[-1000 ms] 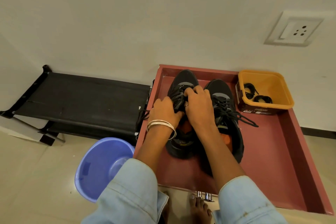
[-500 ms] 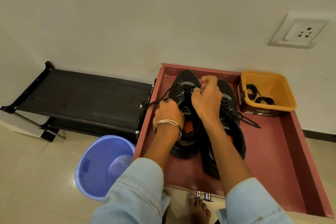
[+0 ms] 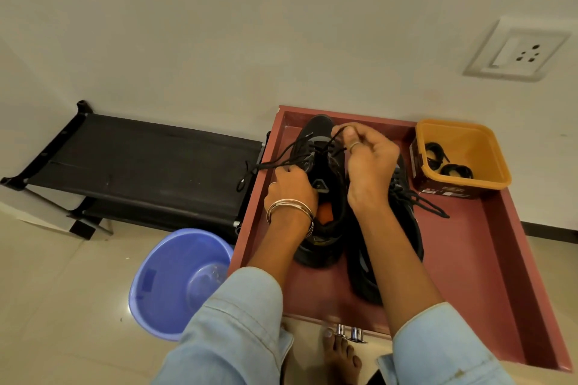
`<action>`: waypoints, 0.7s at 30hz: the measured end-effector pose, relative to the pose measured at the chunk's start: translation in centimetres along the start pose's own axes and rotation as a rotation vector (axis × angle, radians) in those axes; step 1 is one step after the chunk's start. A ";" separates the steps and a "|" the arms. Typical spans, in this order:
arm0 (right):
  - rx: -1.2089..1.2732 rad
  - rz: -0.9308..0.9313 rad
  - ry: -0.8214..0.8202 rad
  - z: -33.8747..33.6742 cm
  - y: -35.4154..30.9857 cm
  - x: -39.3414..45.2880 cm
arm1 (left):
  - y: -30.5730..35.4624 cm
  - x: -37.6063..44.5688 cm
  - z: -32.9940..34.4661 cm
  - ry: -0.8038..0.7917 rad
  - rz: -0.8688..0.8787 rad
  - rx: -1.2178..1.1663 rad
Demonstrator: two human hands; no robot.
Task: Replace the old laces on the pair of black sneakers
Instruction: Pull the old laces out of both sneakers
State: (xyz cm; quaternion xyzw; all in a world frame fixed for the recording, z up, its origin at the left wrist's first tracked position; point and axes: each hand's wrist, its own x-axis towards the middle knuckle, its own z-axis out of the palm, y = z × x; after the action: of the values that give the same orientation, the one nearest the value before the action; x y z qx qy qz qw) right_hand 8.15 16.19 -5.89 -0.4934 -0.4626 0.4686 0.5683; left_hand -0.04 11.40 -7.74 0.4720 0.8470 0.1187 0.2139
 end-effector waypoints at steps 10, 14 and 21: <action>-0.999 -0.243 -0.352 -0.9 1.1 0.8 | 0.0 0.2 0.0 -0.009 0.001 -0.021; -1.320 -0.341 -0.403 -0.3 1.3 0.1 | 0.0 0.3 0.0 -0.007 0.001 -0.009; -0.244 -0.155 -0.058 -0.7 -0.5 0.4 | 0.1 0.1 -0.3 -0.012 0.004 0.004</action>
State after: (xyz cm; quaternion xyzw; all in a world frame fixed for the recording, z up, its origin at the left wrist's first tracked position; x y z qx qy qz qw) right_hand 8.90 16.42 -5.40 -0.5080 -0.5691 0.3775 0.5250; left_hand -0.16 11.52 -7.49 0.4751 0.8449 0.1145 0.2176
